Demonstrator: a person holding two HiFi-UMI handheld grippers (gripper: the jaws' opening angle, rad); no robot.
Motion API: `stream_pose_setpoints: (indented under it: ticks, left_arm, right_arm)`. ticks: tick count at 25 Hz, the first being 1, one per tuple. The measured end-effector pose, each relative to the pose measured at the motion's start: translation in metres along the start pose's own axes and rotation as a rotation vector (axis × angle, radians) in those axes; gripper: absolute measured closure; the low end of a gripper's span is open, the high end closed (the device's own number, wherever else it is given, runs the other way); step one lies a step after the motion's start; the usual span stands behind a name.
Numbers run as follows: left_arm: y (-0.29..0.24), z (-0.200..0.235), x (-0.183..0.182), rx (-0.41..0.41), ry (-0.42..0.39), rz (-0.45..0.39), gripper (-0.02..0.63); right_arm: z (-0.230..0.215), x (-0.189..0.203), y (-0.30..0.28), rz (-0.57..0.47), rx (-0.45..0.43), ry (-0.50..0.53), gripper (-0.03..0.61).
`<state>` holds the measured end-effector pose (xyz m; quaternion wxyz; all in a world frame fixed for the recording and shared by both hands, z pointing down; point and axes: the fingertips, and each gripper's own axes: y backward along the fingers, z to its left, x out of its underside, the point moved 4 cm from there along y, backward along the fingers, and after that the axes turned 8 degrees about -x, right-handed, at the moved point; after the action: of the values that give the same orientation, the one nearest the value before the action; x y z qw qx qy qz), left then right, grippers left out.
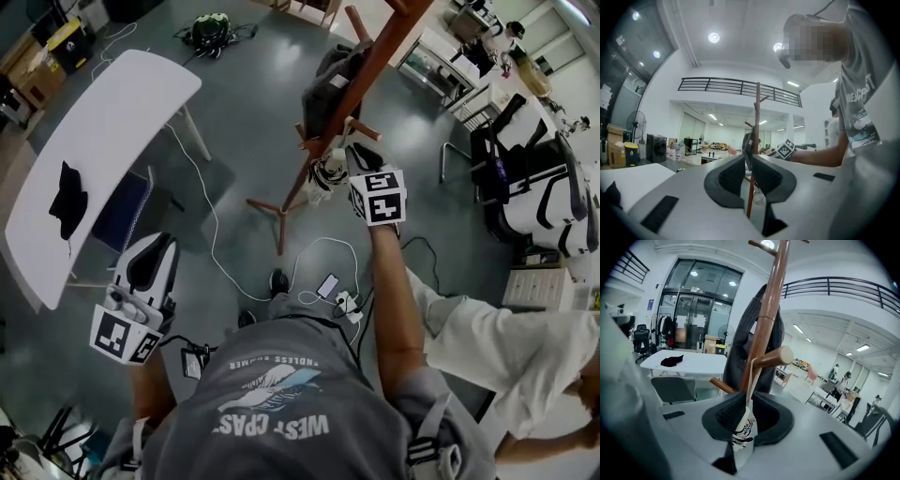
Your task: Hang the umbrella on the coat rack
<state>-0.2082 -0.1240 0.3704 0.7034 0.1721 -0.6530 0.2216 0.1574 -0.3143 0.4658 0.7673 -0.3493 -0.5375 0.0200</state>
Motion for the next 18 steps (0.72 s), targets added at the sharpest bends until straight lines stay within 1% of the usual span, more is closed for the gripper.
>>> stream_pose_setpoints:
  ticks: [2, 4, 6, 9, 12, 15, 18]
  left_arm:
    - [0.008, -0.001, -0.002, 0.003, -0.007, -0.003, 0.558]
    - [0.015, -0.002, -0.004, 0.007, -0.016, -0.009, 0.558]
    - [0.021, -0.005, -0.008, 0.013, -0.026, -0.015, 0.558]
    - [0.031, -0.008, -0.012, 0.019, -0.04, -0.024, 0.558]
    - [0.041, -0.012, -0.017, 0.028, -0.054, -0.031, 0.558]
    - [0.051, -0.017, -0.02, 0.037, -0.065, -0.036, 0.558]
    - [0.061, -0.022, -0.022, 0.047, -0.076, -0.04, 0.558]
  right_arm:
    - [0.004, -0.002, 0.017, -0.03, 0.008, -0.022, 0.517]
    - [0.007, -0.009, 0.039, -0.085, 0.016, -0.054, 0.524]
    - [0.013, -0.018, 0.068, -0.167, 0.008, -0.105, 0.529]
    - [0.029, -0.035, 0.119, -0.318, -0.031, -0.197, 0.537]
    - [0.048, -0.049, 0.171, -0.444, -0.066, -0.253, 0.541]
    - [0.07, -0.057, 0.217, -0.549, -0.114, -0.286, 0.545]
    - [0.092, -0.063, 0.255, -0.607, -0.155, -0.273, 0.549]
